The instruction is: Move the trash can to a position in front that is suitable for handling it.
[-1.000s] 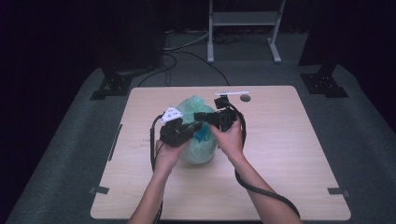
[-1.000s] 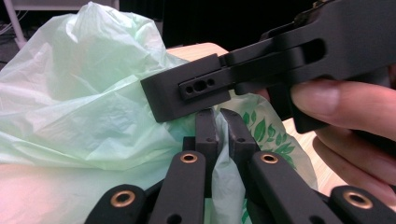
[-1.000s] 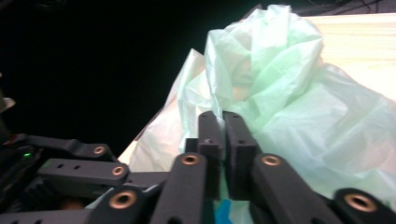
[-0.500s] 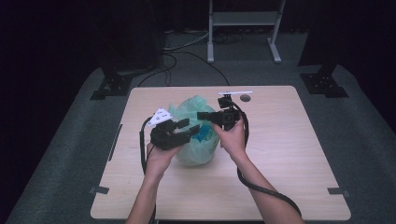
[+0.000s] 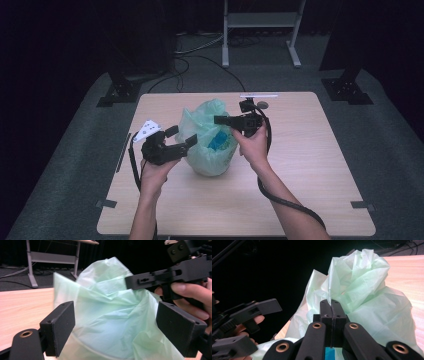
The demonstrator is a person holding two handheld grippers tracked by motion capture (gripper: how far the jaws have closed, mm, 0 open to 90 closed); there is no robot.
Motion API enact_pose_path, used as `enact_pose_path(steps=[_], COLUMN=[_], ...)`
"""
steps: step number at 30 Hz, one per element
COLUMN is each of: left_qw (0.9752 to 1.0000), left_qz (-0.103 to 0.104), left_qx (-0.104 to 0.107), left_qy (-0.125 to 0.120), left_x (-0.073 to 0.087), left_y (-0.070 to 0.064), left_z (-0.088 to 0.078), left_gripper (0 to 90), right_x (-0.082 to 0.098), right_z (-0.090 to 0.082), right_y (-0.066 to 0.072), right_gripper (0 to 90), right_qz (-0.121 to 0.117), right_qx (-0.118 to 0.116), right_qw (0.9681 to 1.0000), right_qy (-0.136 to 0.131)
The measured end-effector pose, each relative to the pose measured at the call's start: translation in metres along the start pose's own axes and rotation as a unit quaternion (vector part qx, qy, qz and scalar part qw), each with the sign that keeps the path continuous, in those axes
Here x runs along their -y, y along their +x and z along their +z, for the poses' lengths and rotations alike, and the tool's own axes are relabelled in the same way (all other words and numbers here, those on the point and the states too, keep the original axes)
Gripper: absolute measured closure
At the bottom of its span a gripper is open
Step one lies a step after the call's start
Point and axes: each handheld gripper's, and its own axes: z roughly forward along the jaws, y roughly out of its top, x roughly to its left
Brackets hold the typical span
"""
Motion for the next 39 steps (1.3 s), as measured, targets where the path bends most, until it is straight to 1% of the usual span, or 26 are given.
enact_pose_path(steps=[5, 6, 7, 8, 14, 17, 19, 20, 26, 28, 31, 35, 39], left_qw=[0.9999, 0.9999, 0.9998, 0.9998, 0.9998, 0.9997, 0.9997, 0.9997, 0.9996, 0.9994, 0.9994, 0.9994, 0.9995], left_qz=[0.0, 0.0, 0.0, 0.0, -0.012, -0.019, -0.016, -0.016, -0.015, -0.021, -0.023, -0.021, -0.02], left_qx=[-0.003, -0.006, -0.011, -0.013, -0.014, -0.01, -0.01, -0.01, -0.011, -0.009, -0.004, -0.003, -0.005], left_qy=[-0.011, -0.015, -0.013, -0.014, -0.008, -0.014, -0.015, -0.016, -0.021, -0.025, -0.026, -0.026, -0.023], left_x=[0.0, 0.0, -0.001, 0.0, 0.004, 0.004, 0.004, 0.004, 0.004, 0.004, 0.005, 0.005, 0.006], left_y=[0.005, 0.005, 0.007, 0.008, 0.018, 0.02, 0.02, 0.02, 0.022, 0.022, 0.022, 0.021, 0.021], left_z=[-0.008, -0.009, -0.011, -0.012, -0.013, -0.015, -0.017, -0.018, -0.022, -0.023, -0.024, -0.024, -0.023], left_gripper=[14.9, 14.0, 9.9, 9.3, 9.2, 9.2, 9.2, 9.2, 9.2, 9.2, 9.2, 9.2, 9.2], right_x=[-0.003, -0.003, -0.004, -0.005, -0.014, -0.018, -0.021, -0.022, -0.031, -0.035, -0.042, -0.053, -0.06], right_z=[-0.005, -0.007, -0.008, -0.009, -0.015, -0.019, -0.022, -0.024, -0.037, -0.041, -0.05, -0.064, -0.077], right_y=[0.004, 0.004, 0.004, 0.004, 0.003, 0.005, 0.006, 0.008, 0.016, 0.02, 0.024, 0.029, 0.03], right_gripper=[90.0, 90.0, 90.0, 90.0, 90.0, 90.0, 90.0, 90.0, 90.0, 90.0, 90.0, 90.0, 90.0], right_qz=[-0.005, -0.004, -0.005, -0.005, 0.001, -0.003, -0.007, -0.005, -0.015, -0.018, -0.021, -0.026, -0.026], right_qx=[0.0, 0.0, -0.001, 0.0, -0.01, -0.014, -0.014, -0.016, -0.025, -0.028, -0.033, -0.031, -0.028], right_qw=[1.0, 0.9999, 0.9999, 0.9999, 0.9996, 0.9995, 0.9993, 0.9992, 0.9982, 0.9978, 0.9969, 0.9959, 0.9953], right_qy=[-0.009, -0.01, -0.013, -0.013, -0.026, -0.03, -0.034, -0.037, -0.053, -0.058, -0.069, -0.08, -0.089])
